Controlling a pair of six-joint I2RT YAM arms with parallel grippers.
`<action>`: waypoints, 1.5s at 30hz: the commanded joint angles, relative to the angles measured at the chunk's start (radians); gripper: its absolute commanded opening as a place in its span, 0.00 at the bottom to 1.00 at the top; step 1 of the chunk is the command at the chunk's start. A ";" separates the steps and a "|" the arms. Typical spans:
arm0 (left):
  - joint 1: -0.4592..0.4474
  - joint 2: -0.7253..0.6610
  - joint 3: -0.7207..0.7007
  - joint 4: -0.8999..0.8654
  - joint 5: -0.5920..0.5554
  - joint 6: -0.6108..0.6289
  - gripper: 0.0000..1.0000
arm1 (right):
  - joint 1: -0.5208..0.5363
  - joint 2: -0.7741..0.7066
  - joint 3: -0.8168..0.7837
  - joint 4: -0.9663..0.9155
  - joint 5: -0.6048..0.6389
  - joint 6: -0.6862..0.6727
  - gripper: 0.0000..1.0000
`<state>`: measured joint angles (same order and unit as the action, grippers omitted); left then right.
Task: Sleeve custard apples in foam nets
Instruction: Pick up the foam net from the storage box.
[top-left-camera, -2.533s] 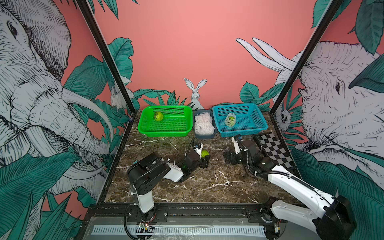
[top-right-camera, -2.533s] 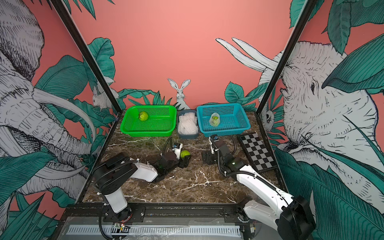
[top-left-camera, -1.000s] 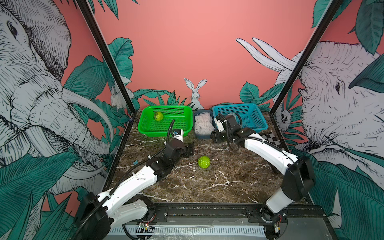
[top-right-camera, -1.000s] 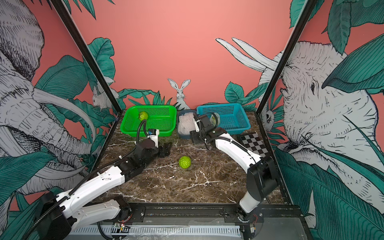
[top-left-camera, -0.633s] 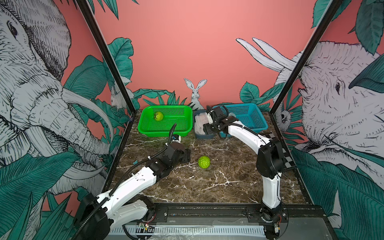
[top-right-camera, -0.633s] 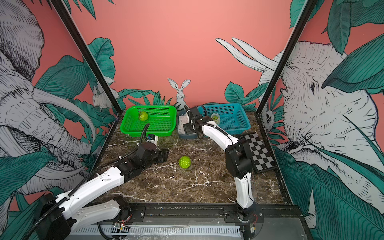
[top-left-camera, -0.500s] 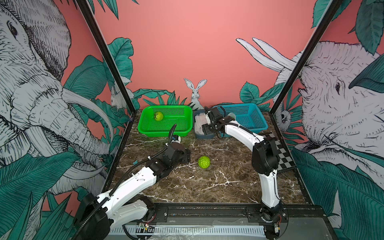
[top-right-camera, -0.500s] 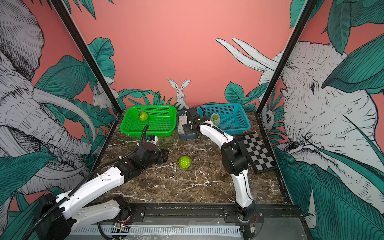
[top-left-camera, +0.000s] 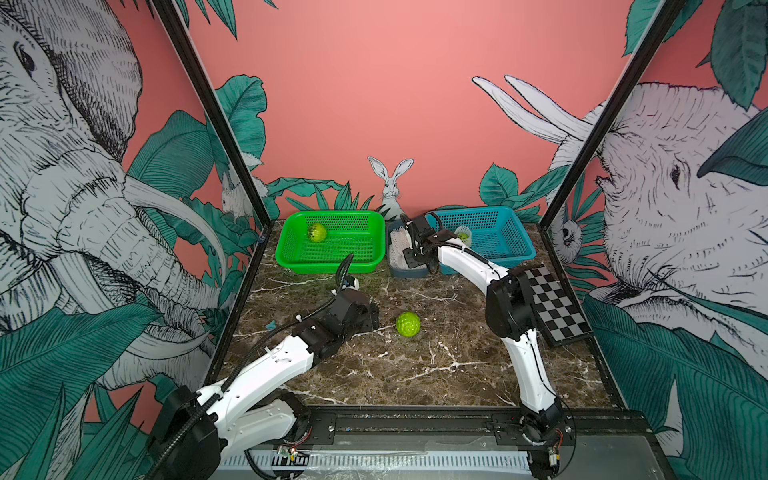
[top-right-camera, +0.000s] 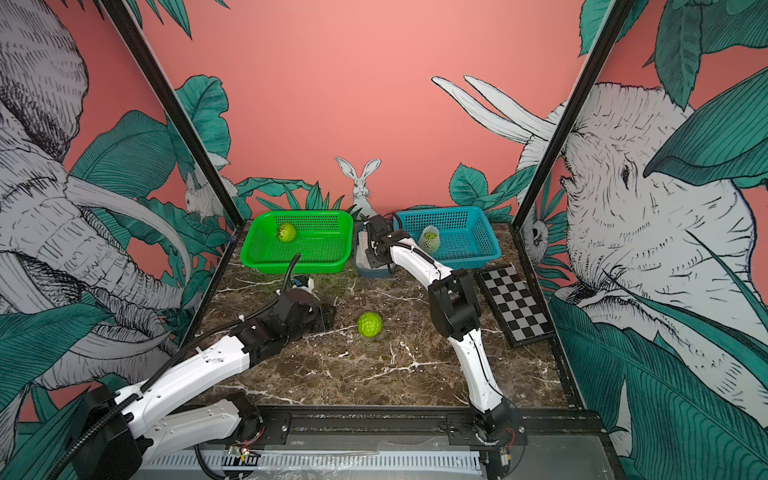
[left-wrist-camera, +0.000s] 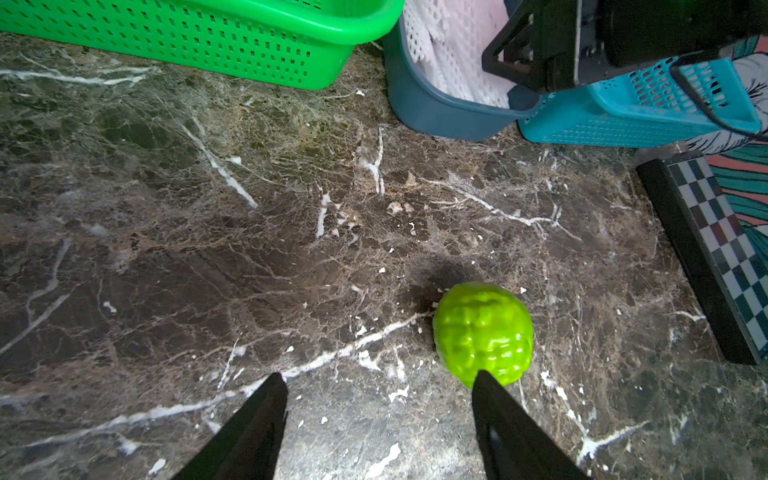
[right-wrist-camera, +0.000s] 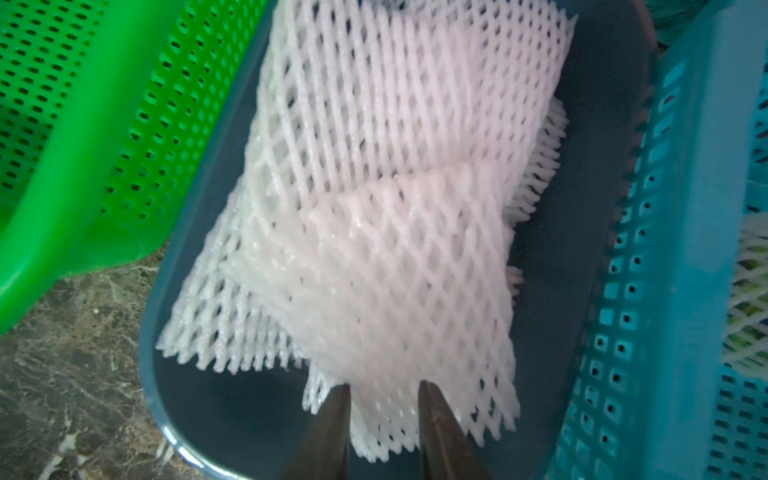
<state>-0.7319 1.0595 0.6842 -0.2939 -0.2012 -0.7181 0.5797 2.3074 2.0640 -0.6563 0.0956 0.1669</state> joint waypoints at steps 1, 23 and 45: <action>0.008 -0.010 -0.006 -0.016 -0.017 -0.019 0.73 | 0.001 0.020 0.037 -0.027 0.022 -0.024 0.53; 0.024 0.025 0.047 -0.012 0.004 -0.011 0.73 | 0.018 -0.107 -0.075 0.058 0.077 -0.098 0.17; 0.280 0.114 0.378 0.062 0.572 -0.057 0.72 | 0.049 -0.926 -1.029 0.846 -0.201 -0.348 0.10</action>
<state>-0.4618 1.1656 1.0164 -0.2867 0.2108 -0.7460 0.6113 1.4590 1.1236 -0.0296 -0.0334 -0.1101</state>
